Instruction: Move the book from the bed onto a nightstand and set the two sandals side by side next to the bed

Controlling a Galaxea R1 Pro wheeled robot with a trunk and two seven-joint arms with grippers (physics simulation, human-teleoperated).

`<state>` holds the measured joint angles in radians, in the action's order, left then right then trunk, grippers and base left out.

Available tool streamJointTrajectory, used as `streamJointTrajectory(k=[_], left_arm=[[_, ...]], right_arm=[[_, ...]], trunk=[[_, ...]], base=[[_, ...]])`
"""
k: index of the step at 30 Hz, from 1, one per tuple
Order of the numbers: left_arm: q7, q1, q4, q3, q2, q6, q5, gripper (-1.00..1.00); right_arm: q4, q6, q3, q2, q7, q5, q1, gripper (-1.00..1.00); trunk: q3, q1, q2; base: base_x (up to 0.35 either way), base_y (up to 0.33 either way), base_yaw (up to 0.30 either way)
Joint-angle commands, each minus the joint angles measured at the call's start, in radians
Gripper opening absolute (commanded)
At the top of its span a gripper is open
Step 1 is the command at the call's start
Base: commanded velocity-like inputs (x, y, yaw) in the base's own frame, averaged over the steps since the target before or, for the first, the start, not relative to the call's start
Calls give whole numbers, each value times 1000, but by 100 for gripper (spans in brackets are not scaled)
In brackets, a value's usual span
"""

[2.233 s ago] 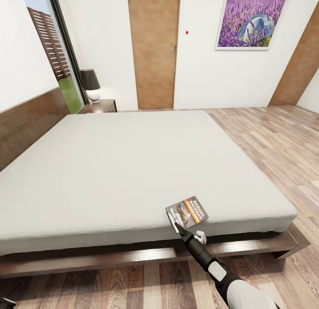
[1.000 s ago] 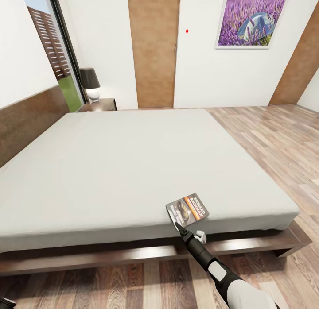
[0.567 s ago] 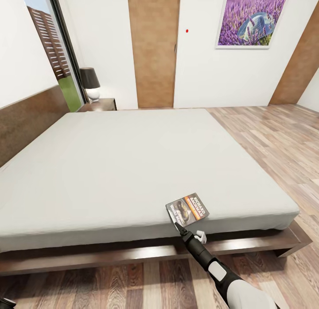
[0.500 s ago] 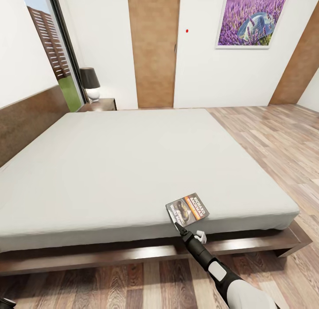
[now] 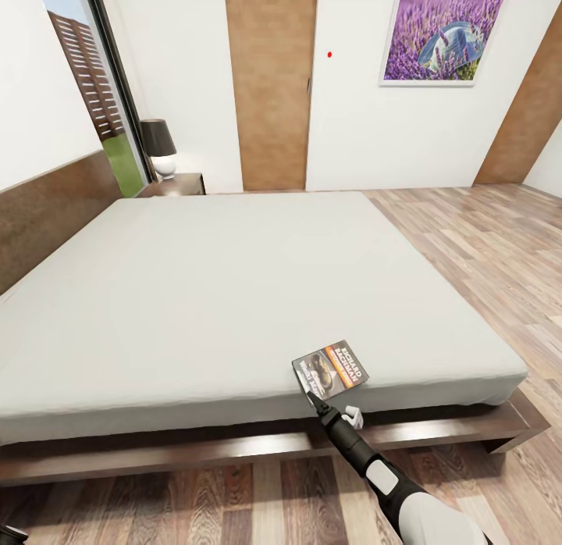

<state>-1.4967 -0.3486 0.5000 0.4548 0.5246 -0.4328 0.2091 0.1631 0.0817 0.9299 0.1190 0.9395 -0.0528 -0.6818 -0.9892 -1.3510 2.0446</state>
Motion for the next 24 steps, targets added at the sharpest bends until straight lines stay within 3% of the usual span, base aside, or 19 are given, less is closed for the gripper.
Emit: streamJointTrajectory(k=[1,24], left_arm=[[-7,-1,1,8,2,-11,10,100],[-7,-1,1,8,0,-11,10,100]], right_arm=[[3,8,8,1,4,-6,0,100],[4,7,8,-1,4,-6,-2,100]], trunk=[[-1,0,0],[-1,0,0]], base=[[0,0,0],[0,0,0]])
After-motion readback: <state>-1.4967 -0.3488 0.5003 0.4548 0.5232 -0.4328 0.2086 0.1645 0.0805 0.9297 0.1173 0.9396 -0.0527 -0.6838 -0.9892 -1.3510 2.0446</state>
